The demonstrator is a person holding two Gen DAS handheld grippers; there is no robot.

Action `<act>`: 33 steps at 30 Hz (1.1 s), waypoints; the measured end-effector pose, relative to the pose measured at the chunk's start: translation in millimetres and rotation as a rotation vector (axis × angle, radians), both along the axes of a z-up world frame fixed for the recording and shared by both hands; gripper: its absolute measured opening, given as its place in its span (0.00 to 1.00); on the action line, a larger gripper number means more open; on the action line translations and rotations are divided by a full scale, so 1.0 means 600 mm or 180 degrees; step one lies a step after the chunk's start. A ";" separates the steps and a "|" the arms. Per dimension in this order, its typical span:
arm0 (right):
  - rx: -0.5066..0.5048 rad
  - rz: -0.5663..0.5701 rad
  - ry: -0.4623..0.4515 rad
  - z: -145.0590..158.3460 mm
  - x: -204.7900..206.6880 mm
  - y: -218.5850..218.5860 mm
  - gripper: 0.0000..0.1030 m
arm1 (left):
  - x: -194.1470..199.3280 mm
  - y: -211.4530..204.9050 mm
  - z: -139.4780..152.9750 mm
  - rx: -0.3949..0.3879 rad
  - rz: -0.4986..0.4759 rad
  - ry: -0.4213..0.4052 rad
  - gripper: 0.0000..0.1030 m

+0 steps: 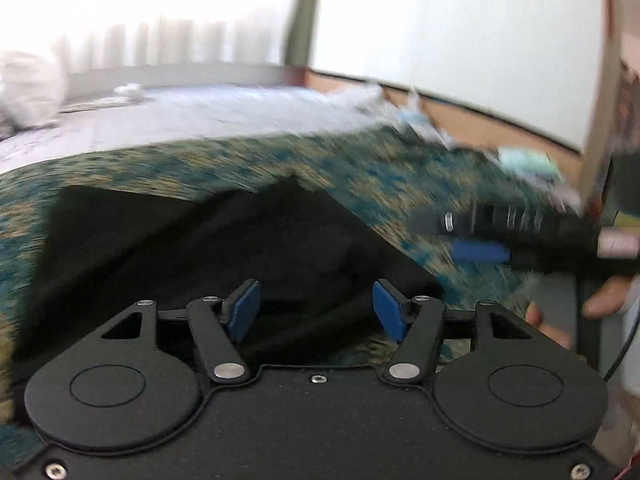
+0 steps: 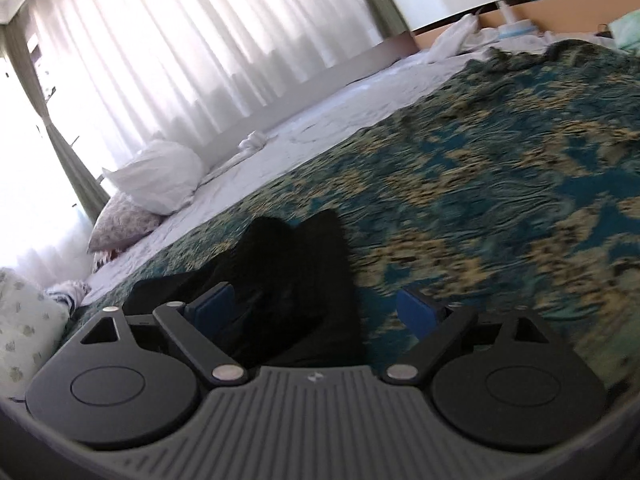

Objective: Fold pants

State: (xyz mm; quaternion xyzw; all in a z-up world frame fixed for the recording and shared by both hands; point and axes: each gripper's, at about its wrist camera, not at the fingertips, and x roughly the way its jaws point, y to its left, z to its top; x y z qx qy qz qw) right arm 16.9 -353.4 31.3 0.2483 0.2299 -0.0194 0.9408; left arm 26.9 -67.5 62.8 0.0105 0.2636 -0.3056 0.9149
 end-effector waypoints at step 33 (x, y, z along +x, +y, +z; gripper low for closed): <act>-0.1360 -0.0468 0.0350 -0.016 0.042 0.127 0.55 | -0.007 0.081 -0.065 0.0676 0.1000 -0.0169 0.45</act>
